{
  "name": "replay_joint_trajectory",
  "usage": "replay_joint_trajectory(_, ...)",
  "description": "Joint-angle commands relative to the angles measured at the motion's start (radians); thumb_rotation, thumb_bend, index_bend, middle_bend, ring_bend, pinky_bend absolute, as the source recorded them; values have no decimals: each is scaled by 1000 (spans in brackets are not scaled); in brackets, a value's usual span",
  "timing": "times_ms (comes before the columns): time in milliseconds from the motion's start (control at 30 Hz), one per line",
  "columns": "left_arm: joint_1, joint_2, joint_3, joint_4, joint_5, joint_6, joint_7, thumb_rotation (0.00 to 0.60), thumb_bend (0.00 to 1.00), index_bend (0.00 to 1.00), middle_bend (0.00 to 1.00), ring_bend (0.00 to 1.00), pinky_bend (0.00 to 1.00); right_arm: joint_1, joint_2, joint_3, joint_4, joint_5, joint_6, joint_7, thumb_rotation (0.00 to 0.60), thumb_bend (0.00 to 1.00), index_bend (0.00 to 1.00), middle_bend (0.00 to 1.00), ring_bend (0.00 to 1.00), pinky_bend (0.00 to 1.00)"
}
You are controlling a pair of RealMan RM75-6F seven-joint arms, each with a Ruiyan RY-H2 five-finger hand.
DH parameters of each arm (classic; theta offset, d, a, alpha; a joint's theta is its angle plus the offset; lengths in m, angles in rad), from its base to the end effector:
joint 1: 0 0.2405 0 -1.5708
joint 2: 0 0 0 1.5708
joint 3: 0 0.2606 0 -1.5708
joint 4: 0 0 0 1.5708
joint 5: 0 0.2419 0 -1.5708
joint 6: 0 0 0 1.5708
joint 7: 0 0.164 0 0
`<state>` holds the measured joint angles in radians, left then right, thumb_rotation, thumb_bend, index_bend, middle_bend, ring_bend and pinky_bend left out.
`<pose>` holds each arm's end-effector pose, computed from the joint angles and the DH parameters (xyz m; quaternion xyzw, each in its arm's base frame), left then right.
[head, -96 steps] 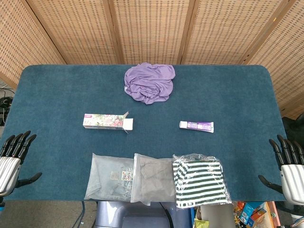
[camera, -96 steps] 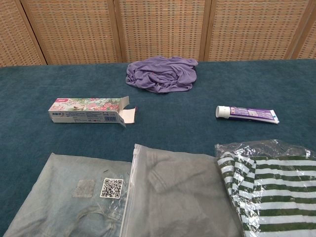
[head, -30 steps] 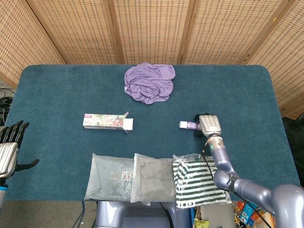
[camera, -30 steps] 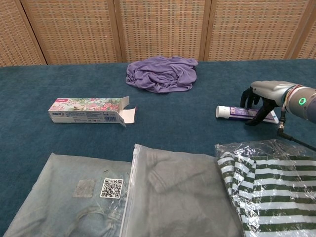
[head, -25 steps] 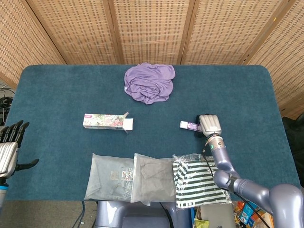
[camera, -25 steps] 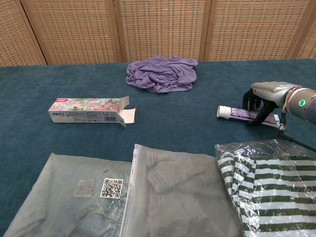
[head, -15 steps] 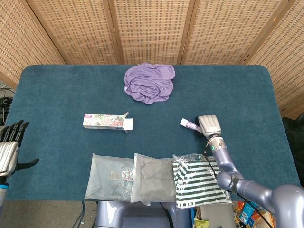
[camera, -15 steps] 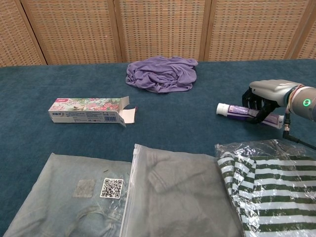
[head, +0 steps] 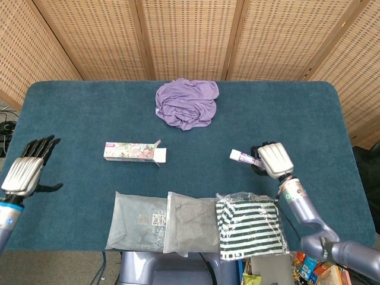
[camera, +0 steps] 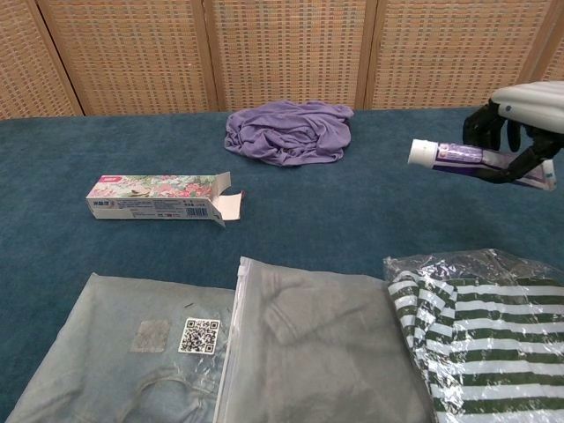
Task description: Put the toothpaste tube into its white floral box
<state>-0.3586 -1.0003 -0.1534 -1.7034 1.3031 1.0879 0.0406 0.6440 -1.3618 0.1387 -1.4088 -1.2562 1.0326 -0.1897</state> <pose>-0.2858 0.3072 0.1307 -0.6566 -0.4148 -0.3410 0.5296 -0.2215 -0.3866 0.0276 0.7238 -0.3308 0.3589 0.4878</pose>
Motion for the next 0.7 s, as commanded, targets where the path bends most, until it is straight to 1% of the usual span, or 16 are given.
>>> replay_joint_trajectory(33, -144, -70, -40, 181, 64, -167, -201, 600, 109, 0, 0, 0, 0, -31, 57, -19, -56, -42, 31, 11, 600, 787, 576, 603, 455, 468)
replay_joint_trajectory(100, -176, -100, -40, 229, 84, -195, -227, 600, 109, 0, 0, 0, 0, -38, 72, -21, -65, -47, 37, 8, 600, 795, 576, 603, 455, 468)
replay_joint_trajectory(167, -219, -136, -35, 280, 95, -246, -247, 600, 109, 0, 0, 0, 0, -46, 88, -23, -73, -53, 47, -1, 600, 796, 576, 603, 455, 468)
replay_joint_trajectory(400, -343, -251, -17, 422, 89, -410, -236, 600, 109, 0, 0, 0, 0, -69, 121, -25, -100, -51, 68, -23, 600, 797, 576, 602, 455, 468)
replay_joint_trajectory(567, -421, -367, -19, 537, 85, -468, -220, 600, 109, 0, 0, 0, 0, -84, 141, -28, -114, -55, 86, -44, 600, 796, 576, 602, 455, 468)
replay_joint_trajectory(700, -466, -438, -9, 621, 81, -508, -182, 600, 109, 0, 0, 0, 15, -95, 151, -25, -126, -50, 94, -47, 600, 797, 576, 601, 455, 468)
